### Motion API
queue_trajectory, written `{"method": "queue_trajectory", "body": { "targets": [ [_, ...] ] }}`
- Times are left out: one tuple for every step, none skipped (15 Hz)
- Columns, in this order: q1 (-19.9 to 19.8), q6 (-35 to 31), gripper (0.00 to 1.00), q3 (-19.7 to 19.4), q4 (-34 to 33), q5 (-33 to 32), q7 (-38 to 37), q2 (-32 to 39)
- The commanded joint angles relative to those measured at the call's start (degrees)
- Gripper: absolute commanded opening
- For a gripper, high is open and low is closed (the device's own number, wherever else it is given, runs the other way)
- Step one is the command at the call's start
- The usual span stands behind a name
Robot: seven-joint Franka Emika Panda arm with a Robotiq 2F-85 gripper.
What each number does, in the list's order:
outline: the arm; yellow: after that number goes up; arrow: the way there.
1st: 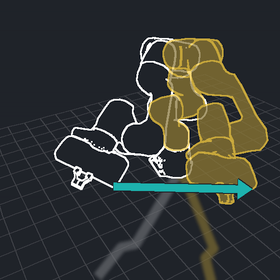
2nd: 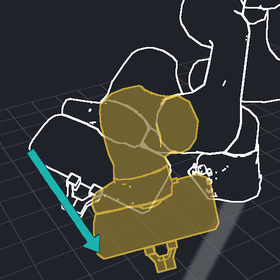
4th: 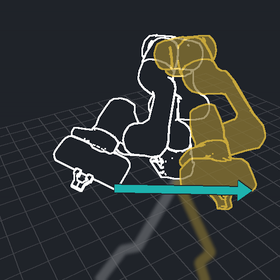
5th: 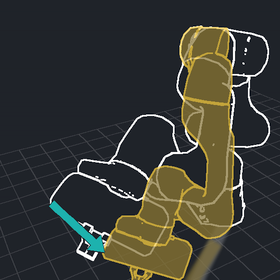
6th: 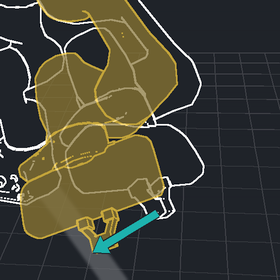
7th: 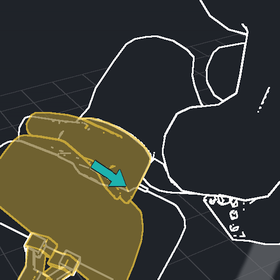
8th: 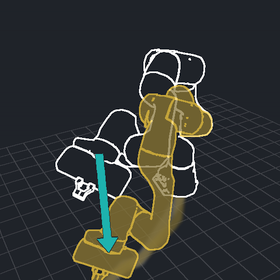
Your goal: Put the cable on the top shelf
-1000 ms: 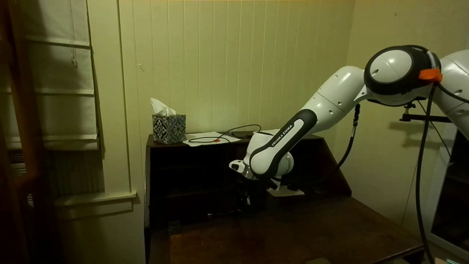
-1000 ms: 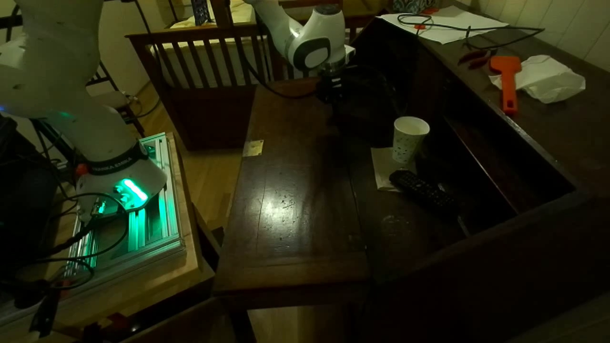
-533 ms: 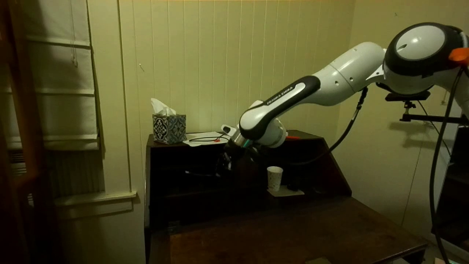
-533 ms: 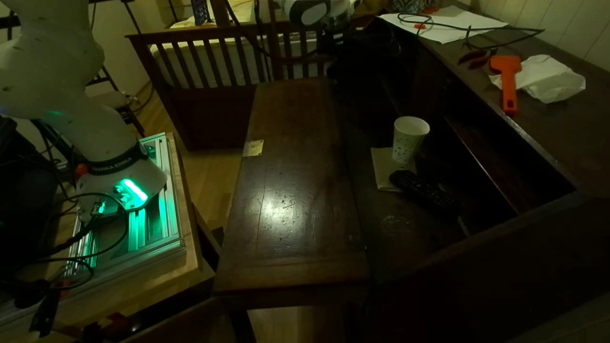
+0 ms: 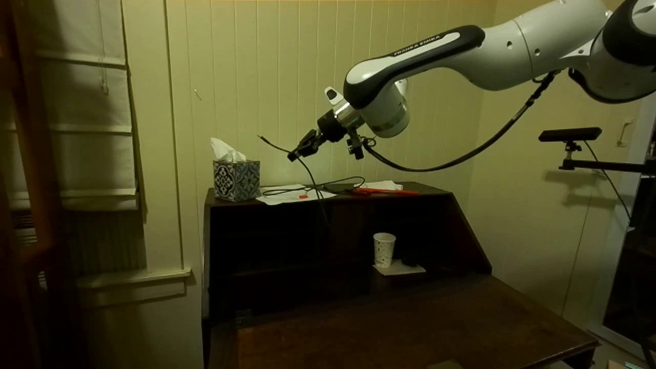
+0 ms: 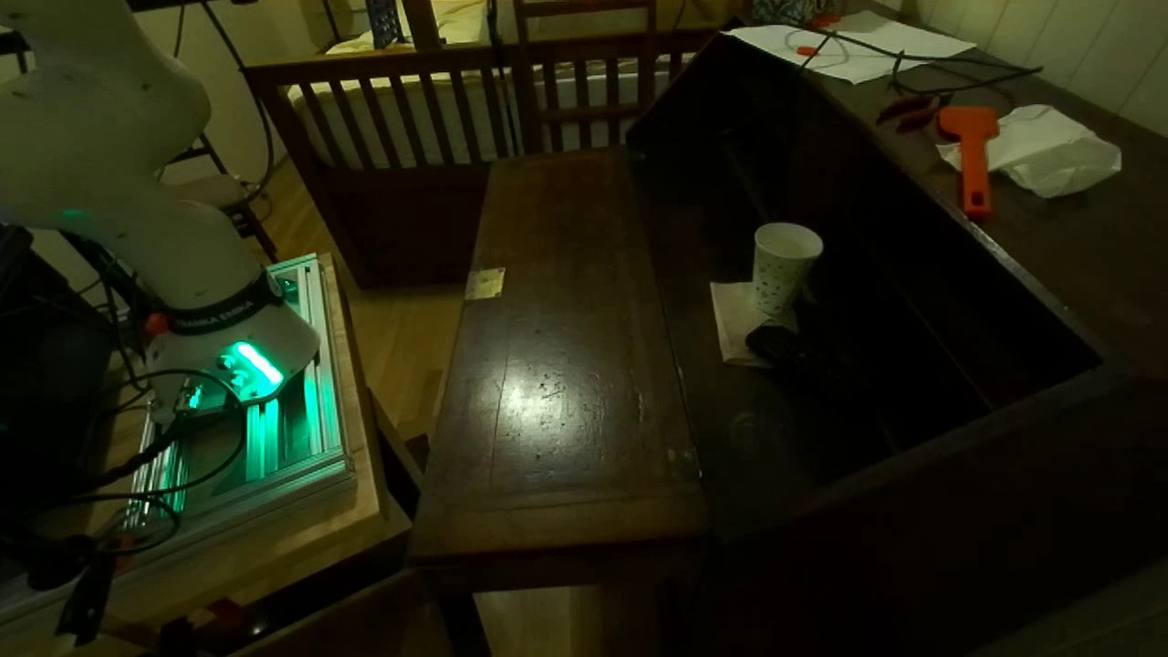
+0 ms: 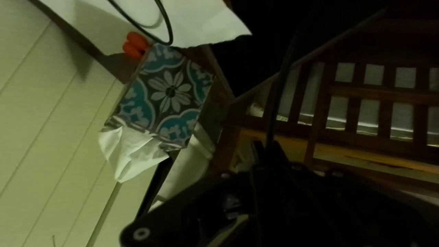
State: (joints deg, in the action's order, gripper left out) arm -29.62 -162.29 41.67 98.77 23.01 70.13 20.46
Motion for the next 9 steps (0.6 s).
{"method": "queue_trajectory", "body": {
  "targets": [
    [-0.3, 0.0, 0.06, 0.05, 0.01, 0.0, -0.01, -0.52],
    [-0.34, 0.0, 0.06, 0.05, 0.04, 0.0, -0.01, -0.57],
    [-0.32, 0.0, 0.05, 0.08, 0.12, 0.0, -0.01, -0.41],
    [0.48, -2.59, 0.04, -0.15, -1.57, -0.86, 0.96, 1.58],
    [2.13, -5.52, 0.04, -1.66, -4.03, -2.2, -0.85, 2.95],
    [3.05, -8.99, 0.04, -2.46, -6.03, -3.15, -0.62, 4.13],
    [4.7, -10.25, 0.04, -4.72, -8.51, -4.06, -3.16, 4.41],
    [6.08, -11.24, 0.05, -6.99, -11.21, -4.85, -4.78, 4.67],
    [7.88, -12.24, 0.05, -9.95, -13.67, -5.71, -7.02, 5.05]
  ]
}}
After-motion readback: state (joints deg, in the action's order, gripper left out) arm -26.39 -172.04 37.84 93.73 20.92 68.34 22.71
